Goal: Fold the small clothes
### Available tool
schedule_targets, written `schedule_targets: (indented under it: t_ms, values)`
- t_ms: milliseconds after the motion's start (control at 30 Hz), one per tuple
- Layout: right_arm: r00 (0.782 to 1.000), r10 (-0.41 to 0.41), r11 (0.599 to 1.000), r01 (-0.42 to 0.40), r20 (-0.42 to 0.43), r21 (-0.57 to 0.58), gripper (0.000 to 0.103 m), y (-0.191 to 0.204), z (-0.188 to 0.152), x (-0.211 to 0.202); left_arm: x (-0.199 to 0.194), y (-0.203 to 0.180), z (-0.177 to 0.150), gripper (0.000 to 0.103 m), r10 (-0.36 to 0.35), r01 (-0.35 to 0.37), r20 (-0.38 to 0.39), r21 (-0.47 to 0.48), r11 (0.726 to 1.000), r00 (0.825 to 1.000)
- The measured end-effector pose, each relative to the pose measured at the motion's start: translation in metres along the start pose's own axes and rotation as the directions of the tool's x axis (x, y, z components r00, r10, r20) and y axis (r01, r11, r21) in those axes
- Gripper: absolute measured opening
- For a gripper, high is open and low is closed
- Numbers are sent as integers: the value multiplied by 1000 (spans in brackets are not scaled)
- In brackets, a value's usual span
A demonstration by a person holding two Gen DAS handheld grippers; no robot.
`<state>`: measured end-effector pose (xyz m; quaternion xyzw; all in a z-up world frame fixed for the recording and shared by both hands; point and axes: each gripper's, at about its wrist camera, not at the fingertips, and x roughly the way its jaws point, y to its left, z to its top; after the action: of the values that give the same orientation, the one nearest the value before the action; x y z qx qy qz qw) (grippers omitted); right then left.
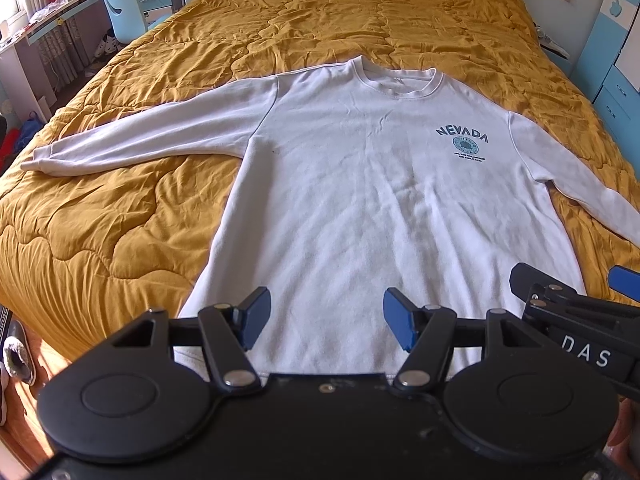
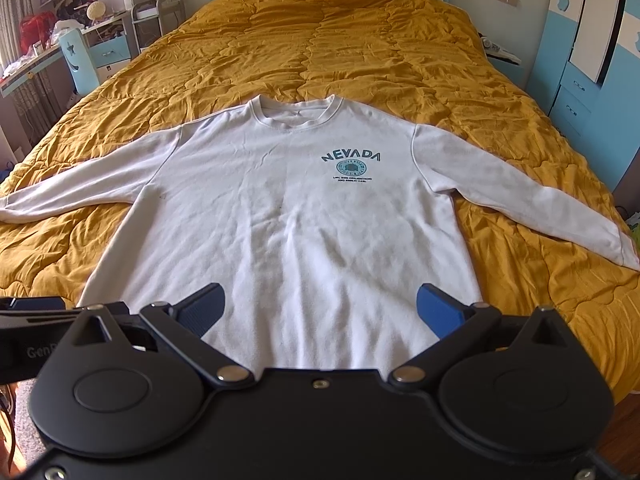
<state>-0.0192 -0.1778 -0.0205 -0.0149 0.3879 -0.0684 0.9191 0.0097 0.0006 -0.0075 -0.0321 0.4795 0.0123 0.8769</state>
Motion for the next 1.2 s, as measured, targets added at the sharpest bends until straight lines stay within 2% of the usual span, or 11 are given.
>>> schedule_targets:
  t_ms: [433,600,667,767,900,933,1000,1067,1133,1167,1200]
  values:
    - [1000,-2,1000,2,-6,5,103,-3,-1,1,1,1,1,66,-1,1,-9,-1,1000,1000]
    - [999,48,999,-48,-6,23,103,-6,-1,2,3,1,2,66,-10,10,-6,-3,1000,1000]
    - [999,41,999,-41,-1,25,103,-8,-1,3,3,0,2,66,-17,17,3,0,1000,1000]
    - [998,-15,1000,14,57,27,103,-15,3,-1,1,0,4,66,-48,48,31,4,999,998]
    - [991,-21,996,10,135,83,103,-43,11,-9,2,-3,12,66,-116,117,70,-6,993,991]
    - [988,-27,995,12,152,103,103,-52,12,-10,4,-5,15,66,-154,155,81,-9,988,985]
    - [977,-78,985,45,201,166,103,-78,13,-11,11,-8,19,66,-264,267,92,-22,964,960]
    - [964,-144,969,91,225,231,103,-108,13,-10,23,-15,25,66,-383,387,88,-42,921,920]
    - [945,-233,944,164,229,286,103,-143,9,-6,33,-30,32,66,-443,446,76,-25,895,893]
    - [933,-266,937,192,241,293,102,-157,7,-5,37,-40,36,66,-457,458,71,-2,889,887]
    - [909,-325,921,241,261,307,102,-176,3,-3,42,-55,40,66,-468,467,70,35,884,881]
